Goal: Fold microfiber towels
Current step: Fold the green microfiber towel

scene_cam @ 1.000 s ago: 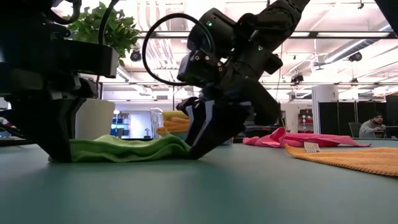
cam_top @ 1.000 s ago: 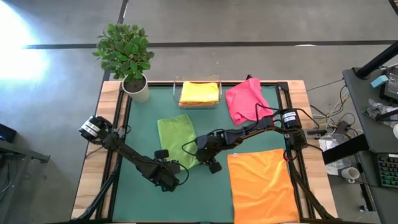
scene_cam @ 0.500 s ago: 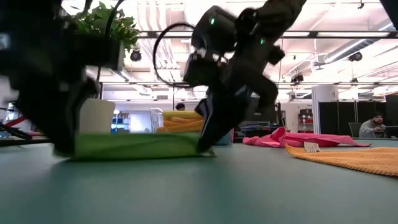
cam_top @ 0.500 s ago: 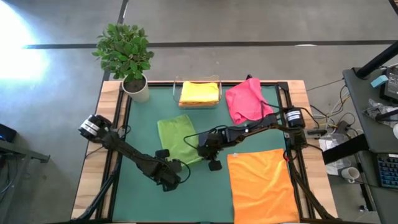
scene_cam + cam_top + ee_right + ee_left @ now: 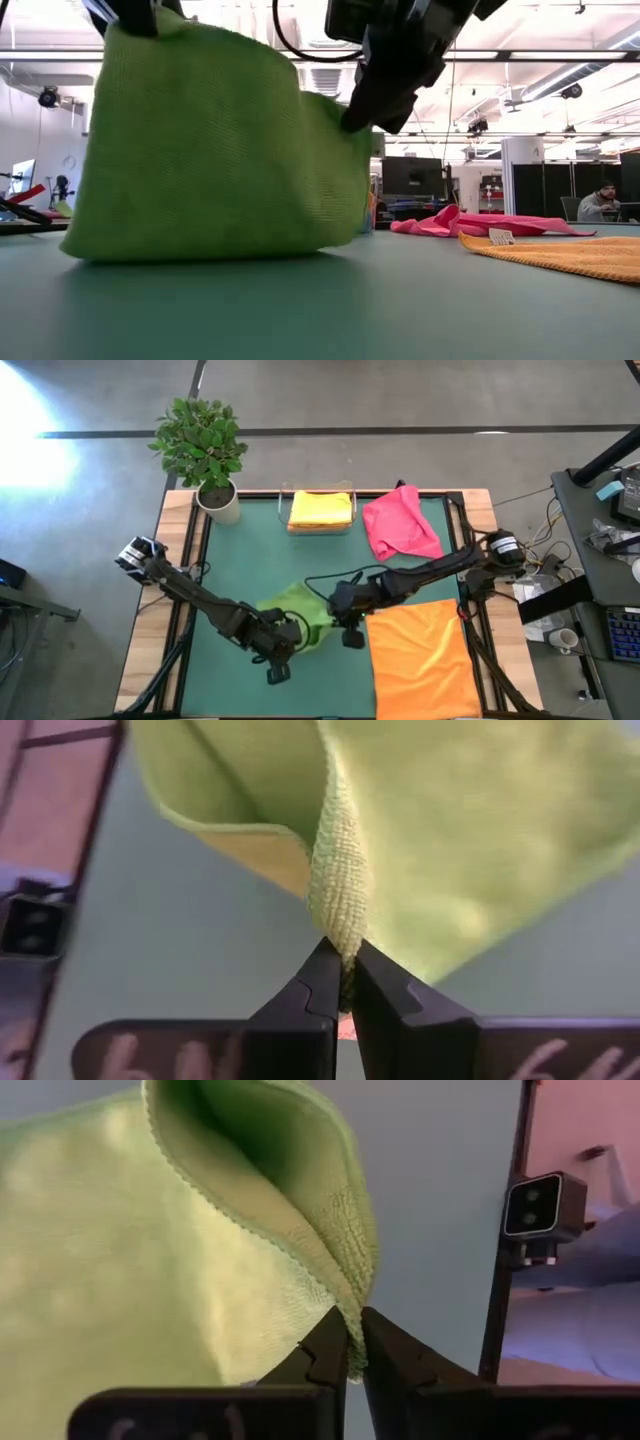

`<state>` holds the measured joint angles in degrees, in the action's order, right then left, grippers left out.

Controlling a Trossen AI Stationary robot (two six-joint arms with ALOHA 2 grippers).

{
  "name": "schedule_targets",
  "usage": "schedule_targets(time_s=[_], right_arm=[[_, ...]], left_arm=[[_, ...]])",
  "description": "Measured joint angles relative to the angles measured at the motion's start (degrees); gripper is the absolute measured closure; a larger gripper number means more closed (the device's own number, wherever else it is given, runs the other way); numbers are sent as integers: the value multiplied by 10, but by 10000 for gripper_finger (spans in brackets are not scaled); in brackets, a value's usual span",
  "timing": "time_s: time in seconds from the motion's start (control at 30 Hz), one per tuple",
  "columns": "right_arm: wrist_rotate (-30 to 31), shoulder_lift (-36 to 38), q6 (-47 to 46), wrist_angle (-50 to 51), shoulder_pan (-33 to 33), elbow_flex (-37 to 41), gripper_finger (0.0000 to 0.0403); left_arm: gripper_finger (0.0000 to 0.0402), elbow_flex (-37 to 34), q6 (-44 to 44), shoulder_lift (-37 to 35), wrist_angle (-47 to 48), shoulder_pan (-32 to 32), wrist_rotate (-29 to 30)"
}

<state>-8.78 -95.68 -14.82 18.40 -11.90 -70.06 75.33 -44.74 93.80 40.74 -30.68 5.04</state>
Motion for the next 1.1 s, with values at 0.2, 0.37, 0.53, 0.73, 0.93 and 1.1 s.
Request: schedule_targets(time_s=[0.2, 0.37, 0.53, 0.73, 0.93, 1.1], right_arm=[[57, -11, 4, -9, 25, 0, 394], [64, -35, 4, -62, 62, 0, 394], [56, -58, 8, -114, 90, -1, 394], [54, -83, 25, -152, 103, -1, 394], [55, -103, 29, -193, 108, 0, 394], [58, -106, 48, -192, 108, 0, 381]], left_arm=[[392, -3, -40, 0, 86, 9, 10], [392, -24, -70, 0, 160, 12, 29], [392, -54, -108, 0, 189, 23, 32], [392, -80, -119, 0, 191, 34, 29], [392, -92, -120, 0, 209, 45, 25], [391, -92, -117, 0, 218, 47, 35]])
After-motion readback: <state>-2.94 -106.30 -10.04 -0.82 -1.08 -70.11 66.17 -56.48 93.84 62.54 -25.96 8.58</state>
